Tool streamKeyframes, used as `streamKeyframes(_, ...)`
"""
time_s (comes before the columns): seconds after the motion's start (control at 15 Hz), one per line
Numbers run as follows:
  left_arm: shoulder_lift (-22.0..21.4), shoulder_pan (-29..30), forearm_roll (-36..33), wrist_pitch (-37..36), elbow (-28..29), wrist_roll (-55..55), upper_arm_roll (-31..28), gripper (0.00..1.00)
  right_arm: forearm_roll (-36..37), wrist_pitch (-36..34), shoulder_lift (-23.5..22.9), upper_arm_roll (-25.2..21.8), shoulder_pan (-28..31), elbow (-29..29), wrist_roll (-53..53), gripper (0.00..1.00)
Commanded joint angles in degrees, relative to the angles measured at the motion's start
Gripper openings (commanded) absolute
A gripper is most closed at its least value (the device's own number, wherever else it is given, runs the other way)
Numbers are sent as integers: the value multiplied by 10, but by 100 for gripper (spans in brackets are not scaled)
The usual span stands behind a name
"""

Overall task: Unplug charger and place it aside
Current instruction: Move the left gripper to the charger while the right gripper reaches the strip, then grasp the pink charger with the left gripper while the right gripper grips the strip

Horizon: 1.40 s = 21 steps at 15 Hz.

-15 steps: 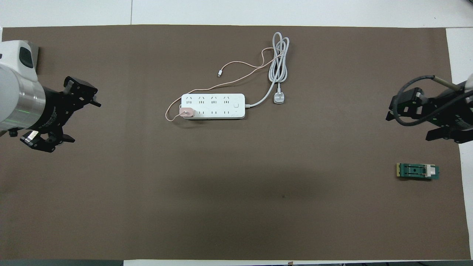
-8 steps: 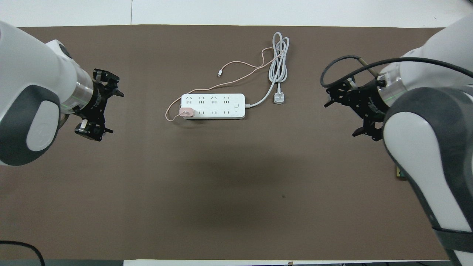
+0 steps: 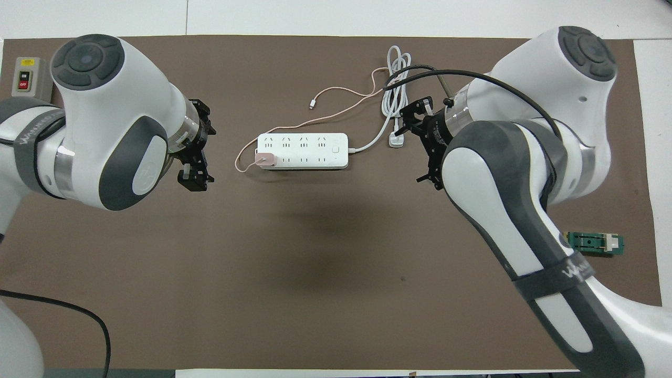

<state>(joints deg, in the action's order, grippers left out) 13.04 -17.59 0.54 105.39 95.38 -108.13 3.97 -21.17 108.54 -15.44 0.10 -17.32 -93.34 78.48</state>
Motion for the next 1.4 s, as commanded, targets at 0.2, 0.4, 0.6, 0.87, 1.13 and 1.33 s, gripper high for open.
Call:
streamKeyframes(0.2,5,-31,-5,14,23,-25,-7,100,-64,83,-78,-2,-35,11,85,100)
streamKeyframes(0.4,7,-38,-5,17,38,-24,-7,100,-103,114,-107,-2,-40,11,90,100)
streamKeyframes(0.6,20,-44,-10,32,39,-19,-7,100,-140,162,-128,-2,-47,10,131,100)
streamKeyframes(0.87,37,-48,-17,48,37,-17,-6,100,-144,193,-147,-3,-74,7,138,100)
streamKeyframes(1.13,56,-49,-17,75,37,-18,-6,100,-135,205,-154,-3,-84,4,91,100)
streamKeyframes(1.33,58,-48,-17,88,37,-17,-6,100,-137,222,-167,-3,-84,4,87,100)
